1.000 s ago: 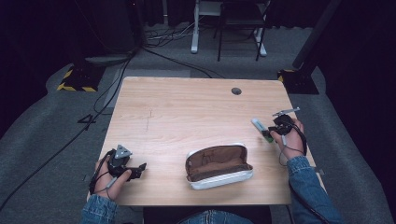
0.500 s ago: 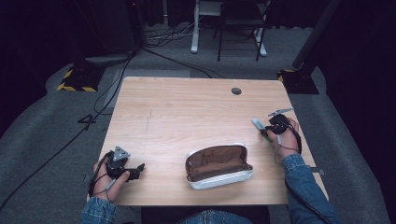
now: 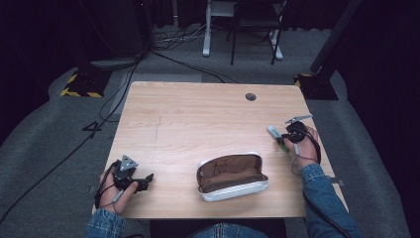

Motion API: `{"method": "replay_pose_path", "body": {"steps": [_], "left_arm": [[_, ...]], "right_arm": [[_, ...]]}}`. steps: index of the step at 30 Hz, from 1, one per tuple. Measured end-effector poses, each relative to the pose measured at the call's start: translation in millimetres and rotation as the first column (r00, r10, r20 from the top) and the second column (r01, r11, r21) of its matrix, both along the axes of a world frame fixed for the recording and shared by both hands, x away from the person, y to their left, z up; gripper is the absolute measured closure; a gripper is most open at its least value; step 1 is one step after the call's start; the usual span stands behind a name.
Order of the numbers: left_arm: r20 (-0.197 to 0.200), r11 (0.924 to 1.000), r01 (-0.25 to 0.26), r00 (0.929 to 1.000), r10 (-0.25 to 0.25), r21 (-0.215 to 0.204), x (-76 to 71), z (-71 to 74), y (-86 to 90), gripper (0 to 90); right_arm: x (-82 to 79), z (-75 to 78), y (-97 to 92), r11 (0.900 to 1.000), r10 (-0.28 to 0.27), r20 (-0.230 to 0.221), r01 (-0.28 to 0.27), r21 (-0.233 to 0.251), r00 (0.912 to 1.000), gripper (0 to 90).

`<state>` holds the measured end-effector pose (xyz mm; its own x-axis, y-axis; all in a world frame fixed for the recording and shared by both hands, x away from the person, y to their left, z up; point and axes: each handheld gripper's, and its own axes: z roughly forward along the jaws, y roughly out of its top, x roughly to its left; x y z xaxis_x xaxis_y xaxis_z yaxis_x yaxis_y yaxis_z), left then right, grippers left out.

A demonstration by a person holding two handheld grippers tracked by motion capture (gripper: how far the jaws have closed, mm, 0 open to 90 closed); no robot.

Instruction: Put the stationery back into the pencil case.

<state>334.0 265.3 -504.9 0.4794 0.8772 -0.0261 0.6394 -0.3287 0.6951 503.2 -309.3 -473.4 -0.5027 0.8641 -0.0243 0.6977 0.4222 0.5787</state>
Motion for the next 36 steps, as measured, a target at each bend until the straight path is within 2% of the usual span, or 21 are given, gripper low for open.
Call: {"method": "replay_pose_path", "body": {"steps": [19,28,36], "left_arm": [[-0.001,1.0,0.002,1.0,-0.002,0.002,0.5,0.0,-0.1,15.0],[-0.001,1.0,0.002,1.0,-0.002,0.002,0.5,0.0,-0.2,15.0],[-0.001,1.0,0.003,1.0,-0.003,0.003,0.5,0.0,-0.1,15.0]], "right_arm": [[-15.0,41.8,1.1,0.9979,0.036,0.067,-0.039,0.052,0.9971,66.9],[-28.1,69.2,3.5,0.9948,0.059,0.116,-0.068,0.076,0.9915,66.8],[-39.9,86.1,12.7,0.9913,0.093,0.133,-0.104,0.08,0.9867,66.9]]}}
